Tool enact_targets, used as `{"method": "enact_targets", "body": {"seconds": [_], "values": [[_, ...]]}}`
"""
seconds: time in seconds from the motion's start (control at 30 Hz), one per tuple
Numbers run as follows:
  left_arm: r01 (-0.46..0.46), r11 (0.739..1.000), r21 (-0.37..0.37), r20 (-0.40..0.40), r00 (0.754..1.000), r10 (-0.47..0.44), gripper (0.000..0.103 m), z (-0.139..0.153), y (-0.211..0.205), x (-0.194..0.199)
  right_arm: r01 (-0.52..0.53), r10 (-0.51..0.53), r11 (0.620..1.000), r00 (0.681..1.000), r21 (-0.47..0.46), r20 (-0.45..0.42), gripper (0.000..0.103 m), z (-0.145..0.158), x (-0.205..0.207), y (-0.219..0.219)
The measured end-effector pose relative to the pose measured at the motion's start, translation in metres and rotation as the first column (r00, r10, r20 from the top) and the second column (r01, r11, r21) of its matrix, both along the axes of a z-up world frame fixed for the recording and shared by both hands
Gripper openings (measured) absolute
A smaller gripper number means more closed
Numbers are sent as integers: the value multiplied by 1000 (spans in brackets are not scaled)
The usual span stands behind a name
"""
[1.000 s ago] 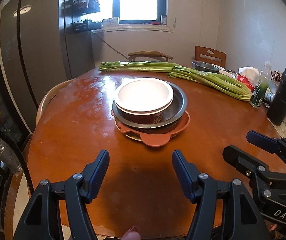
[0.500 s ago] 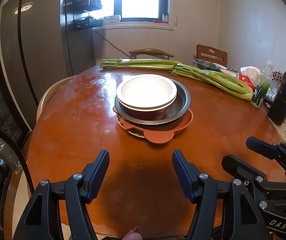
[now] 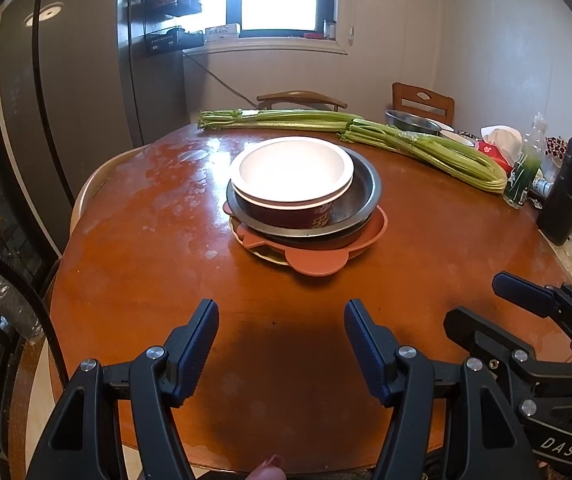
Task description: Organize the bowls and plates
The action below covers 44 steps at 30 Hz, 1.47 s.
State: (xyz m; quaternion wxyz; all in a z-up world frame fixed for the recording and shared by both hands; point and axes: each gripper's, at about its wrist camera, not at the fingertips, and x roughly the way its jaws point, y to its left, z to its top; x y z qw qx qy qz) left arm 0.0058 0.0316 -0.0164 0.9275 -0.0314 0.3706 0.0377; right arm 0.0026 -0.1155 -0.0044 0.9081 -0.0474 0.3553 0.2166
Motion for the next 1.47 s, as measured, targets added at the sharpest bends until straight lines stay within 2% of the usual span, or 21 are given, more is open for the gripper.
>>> {"method": "enact_targets", "body": {"seconds": [0.87, 1.47], "values": [[-4, 1000, 13, -13, 1000, 4, 65, -4, -5, -2, 11, -11, 1000, 1000, 23, -5, 72, -4, 0, -9], [-17, 1000, 8, -66, 998, 17, 65, -16, 4, 19, 5, -5, 1000, 999, 13, -37, 75, -9, 19, -15]]}}
